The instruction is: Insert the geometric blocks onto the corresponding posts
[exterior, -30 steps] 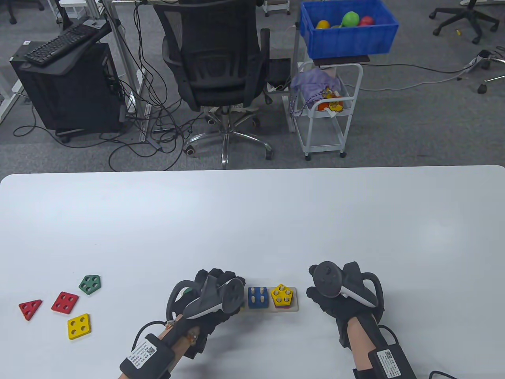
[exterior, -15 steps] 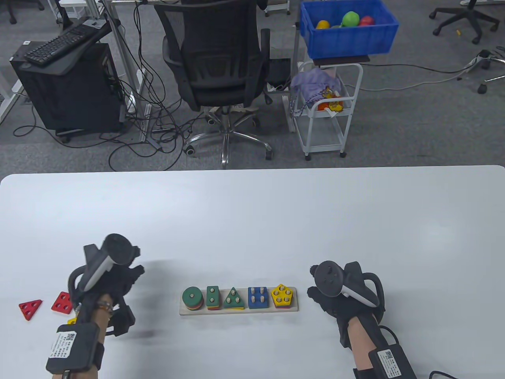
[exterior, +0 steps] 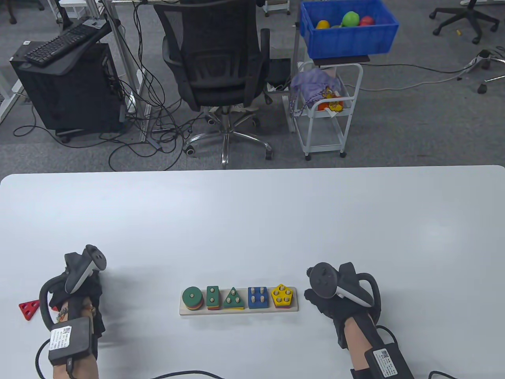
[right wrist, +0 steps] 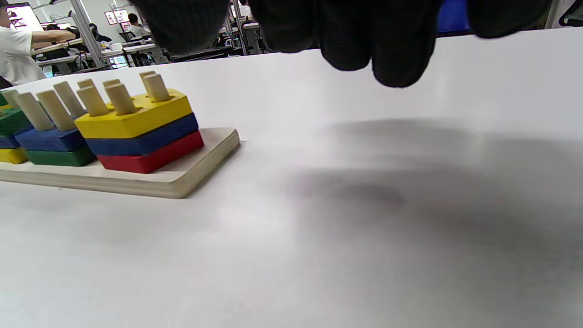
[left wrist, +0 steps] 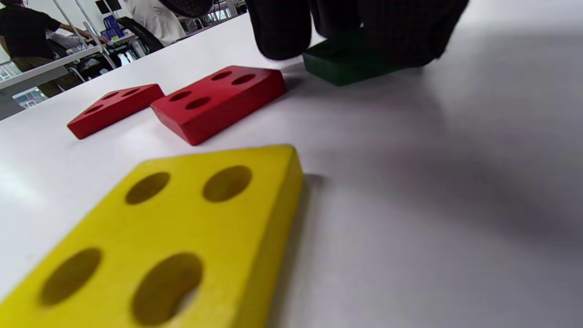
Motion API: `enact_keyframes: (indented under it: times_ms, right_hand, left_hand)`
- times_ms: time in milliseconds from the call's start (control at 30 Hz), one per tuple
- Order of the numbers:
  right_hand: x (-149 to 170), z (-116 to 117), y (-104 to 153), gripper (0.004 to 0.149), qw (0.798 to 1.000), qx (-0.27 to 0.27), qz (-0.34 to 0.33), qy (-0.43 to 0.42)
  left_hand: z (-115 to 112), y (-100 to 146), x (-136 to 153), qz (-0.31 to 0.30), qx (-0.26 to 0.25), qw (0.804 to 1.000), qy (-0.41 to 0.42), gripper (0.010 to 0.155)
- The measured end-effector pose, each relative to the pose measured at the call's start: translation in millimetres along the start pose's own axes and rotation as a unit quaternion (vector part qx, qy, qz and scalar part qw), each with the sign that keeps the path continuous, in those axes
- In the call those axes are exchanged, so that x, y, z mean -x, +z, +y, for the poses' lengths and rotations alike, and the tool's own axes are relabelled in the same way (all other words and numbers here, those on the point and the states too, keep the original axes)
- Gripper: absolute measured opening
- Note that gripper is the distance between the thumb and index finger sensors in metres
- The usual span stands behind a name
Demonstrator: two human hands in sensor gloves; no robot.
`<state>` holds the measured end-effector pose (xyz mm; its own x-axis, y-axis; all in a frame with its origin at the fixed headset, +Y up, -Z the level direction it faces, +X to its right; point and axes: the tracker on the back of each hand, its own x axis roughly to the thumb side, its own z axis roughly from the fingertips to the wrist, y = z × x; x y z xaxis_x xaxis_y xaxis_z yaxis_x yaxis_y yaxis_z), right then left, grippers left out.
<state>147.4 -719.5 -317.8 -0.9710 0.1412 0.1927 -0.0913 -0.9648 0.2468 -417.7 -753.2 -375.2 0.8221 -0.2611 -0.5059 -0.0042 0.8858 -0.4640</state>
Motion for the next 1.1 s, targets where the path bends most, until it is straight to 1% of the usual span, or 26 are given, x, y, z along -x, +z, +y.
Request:
enact_keyframes:
  times_ms: [67,100,167,233,300,433,500,533,633,700,767,800,867,900,933,967,1033,1067,1100]
  right_hand:
    - [-1,0,0,0.063,1.000,0.002,-0.001,0.003]
    - [-2,0,0,0.063,1.000,0.002,-0.002,0.004]
    - [-2,0,0,0.063,1.000,0.002,-0.004,0.003]
    - [-2,0,-1,0.063,1.000,0.001,-0.004,0.002]
    - [-2,0,0,0.063,1.000,0.000,-0.003,0.003]
    - [-2,0,0,0.063,1.000,0.000,-0.002,0.002]
    - [-3,-1,1,0.064,1.000,0.002,-0.004,0.002]
    - [-5,-1,1,0.066,1.000,0.006,-0.006,0.004]
    - [-12,-3,2,0.069,0.999,0.023,-0.022,0.004]
    - [-20,-5,3,0.070,0.998,0.039,-0.042,-0.007]
    - [-28,-8,6,0.070,0.996,0.065,-0.064,-0.016]
    - [-33,-10,8,0.070,0.993,0.084,-0.076,-0.021]
    - [-45,-14,13,0.067,0.980,0.154,-0.119,-0.030]
    - [-53,-17,15,0.067,0.973,0.178,-0.141,-0.035]
    - [-61,-19,19,0.066,0.970,0.186,-0.149,-0.042]
    - [-67,-20,22,0.067,0.965,0.200,-0.162,-0.047]
    - [-79,-22,27,0.068,0.953,0.228,-0.189,-0.058]
    - [-84,-22,29,0.070,0.949,0.238,-0.199,-0.063]
    - [-92,-22,33,0.072,0.939,0.260,-0.211,-0.072]
  left_hand:
    - [1,0,-1,0.007,-0.026,1.000,0.006,0.063]
    - [2,-1,-2,0.004,-0.024,1.000,0.002,0.063]
    - [3,-1,-4,0.001,-0.037,0.999,-0.011,0.063]
    - [2,-1,-6,-0.002,-0.039,0.999,-0.013,0.063]
    - [1,0,-8,-0.008,-0.030,0.999,-0.018,0.064]
    - [1,3,-12,-0.017,-0.045,0.999,-0.017,0.064]
    - [4,7,-17,-0.035,-0.064,0.997,0.003,0.064]
    - [6,10,-20,-0.046,-0.067,0.997,0.010,0.064]
    - [19,28,-37,-0.108,-0.085,0.989,0.061,0.065]
    - [30,46,-51,-0.173,-0.083,0.975,0.113,0.066]
    - [40,68,-66,-0.255,-0.068,0.949,0.174,0.066]
    - [44,80,-75,-0.303,-0.051,0.930,0.204,0.067]
    - [47,101,-91,-0.376,-0.018,0.884,0.277,0.067]
    - [47,113,-101,-0.414,0.011,0.855,0.313,0.067]
    - [46,123,-109,-0.441,0.042,0.831,0.336,0.067]
    - [45,134,-119,-0.475,0.081,0.796,0.366,0.067]
    - [42,149,-133,-0.503,0.130,0.753,0.403,0.067]
    - [39,157,-141,-0.516,0.158,0.729,0.421,0.067]
    - [35,165,-150,-0.531,0.193,0.700,0.437,0.067]
